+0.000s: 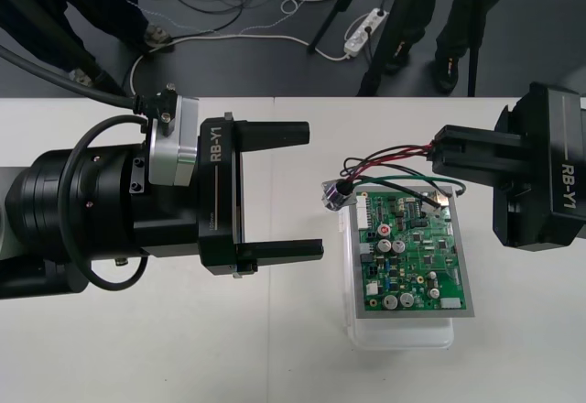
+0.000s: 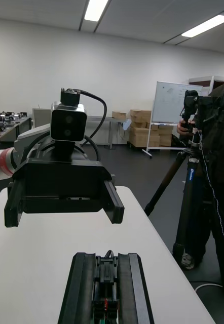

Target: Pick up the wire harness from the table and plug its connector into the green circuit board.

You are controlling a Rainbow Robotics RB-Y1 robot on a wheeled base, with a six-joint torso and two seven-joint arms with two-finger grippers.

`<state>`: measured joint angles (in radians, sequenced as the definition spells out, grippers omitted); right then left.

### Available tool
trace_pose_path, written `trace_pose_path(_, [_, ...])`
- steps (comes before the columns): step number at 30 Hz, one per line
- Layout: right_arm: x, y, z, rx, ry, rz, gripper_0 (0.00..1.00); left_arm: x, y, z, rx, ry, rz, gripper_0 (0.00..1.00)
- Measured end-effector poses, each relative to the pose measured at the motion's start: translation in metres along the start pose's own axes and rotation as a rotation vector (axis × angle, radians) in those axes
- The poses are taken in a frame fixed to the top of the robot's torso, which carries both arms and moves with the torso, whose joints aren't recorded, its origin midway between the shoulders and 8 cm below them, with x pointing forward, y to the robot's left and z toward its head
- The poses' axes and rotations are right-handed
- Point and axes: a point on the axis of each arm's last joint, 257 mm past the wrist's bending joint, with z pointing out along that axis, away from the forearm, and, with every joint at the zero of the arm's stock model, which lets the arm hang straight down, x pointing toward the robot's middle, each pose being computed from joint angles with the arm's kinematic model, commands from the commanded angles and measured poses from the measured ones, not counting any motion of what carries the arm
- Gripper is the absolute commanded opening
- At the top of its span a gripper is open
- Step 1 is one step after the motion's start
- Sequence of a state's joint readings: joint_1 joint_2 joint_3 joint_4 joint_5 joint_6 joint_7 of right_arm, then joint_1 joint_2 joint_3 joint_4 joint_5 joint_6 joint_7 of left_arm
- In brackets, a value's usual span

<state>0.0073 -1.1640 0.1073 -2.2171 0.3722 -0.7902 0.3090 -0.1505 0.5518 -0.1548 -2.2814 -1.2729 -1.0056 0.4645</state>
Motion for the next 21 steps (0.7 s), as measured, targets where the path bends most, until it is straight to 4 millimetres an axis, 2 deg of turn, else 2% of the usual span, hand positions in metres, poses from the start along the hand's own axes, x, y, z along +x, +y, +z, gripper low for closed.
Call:
trace_pose_path(13, [0.01, 0.017, 0.022, -0.023, -0.05, 0.082, 0.0, -0.003, -0.011, 0.021, 0.031, -0.037, -0.04, 1.0])
trace_pose_path(21, [0.007, 0.027, 0.032, -0.037, -0.064, 0.065, 0.0, -0.002, -0.013, 0.029, 0.056, -0.034, -0.055, 1.0])
